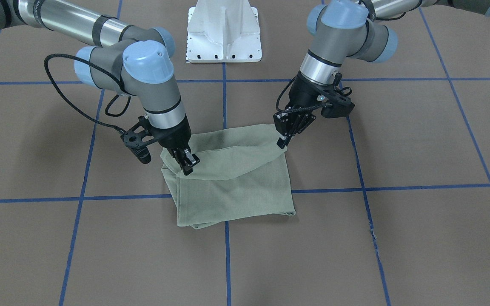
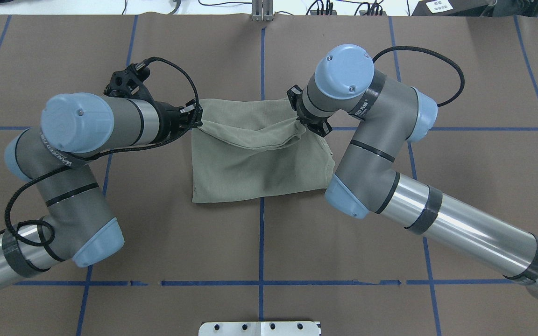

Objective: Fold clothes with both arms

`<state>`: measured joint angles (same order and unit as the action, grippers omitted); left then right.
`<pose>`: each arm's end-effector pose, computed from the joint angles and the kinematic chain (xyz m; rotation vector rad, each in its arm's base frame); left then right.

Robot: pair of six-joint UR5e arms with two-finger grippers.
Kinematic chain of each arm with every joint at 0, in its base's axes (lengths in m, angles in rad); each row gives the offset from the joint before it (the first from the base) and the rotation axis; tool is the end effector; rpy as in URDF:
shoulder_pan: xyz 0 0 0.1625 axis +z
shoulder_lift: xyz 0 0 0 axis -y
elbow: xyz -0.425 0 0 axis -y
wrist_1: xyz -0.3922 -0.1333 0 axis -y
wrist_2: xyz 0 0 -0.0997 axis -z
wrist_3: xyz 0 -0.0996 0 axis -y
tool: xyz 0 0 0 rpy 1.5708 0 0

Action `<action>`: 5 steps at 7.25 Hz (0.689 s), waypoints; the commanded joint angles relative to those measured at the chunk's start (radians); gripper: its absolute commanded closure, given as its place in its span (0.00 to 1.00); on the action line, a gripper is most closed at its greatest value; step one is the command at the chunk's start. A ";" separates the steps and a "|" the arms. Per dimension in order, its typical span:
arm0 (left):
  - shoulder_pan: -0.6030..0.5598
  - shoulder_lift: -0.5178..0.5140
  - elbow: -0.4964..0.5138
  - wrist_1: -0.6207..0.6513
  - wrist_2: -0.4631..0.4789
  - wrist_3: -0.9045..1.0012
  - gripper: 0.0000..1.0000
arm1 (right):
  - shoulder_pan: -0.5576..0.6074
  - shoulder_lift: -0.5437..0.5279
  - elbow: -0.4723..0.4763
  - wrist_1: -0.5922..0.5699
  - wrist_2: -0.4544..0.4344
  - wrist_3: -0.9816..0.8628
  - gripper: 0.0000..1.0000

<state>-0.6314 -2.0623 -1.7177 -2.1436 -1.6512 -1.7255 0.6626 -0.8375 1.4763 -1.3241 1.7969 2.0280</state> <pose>0.4455 -0.4810 0.2451 0.2218 1.2168 -0.6372 -0.5132 -0.5412 0.2287 -0.1245 -0.9354 0.9397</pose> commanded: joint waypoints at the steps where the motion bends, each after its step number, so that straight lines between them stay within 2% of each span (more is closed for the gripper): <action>1: -0.030 -0.071 0.242 -0.164 0.010 0.026 1.00 | 0.021 0.026 -0.149 0.135 0.006 -0.008 1.00; 2: -0.069 -0.123 0.383 -0.246 0.010 0.082 0.54 | 0.031 0.026 -0.227 0.225 0.001 -0.097 0.02; 3: -0.126 -0.131 0.458 -0.287 0.010 0.178 0.44 | 0.067 0.028 -0.287 0.258 0.004 -0.211 0.00; 4: -0.155 -0.131 0.490 -0.320 0.010 0.266 0.44 | 0.122 0.028 -0.341 0.288 0.025 -0.368 0.00; 5: -0.157 -0.128 0.490 -0.323 0.008 0.273 0.44 | 0.165 0.020 -0.343 0.290 0.066 -0.444 0.00</action>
<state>-0.7687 -2.1892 -1.2550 -2.4437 -1.6418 -1.5008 0.7715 -0.8122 1.1648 -1.0545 1.8246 1.7120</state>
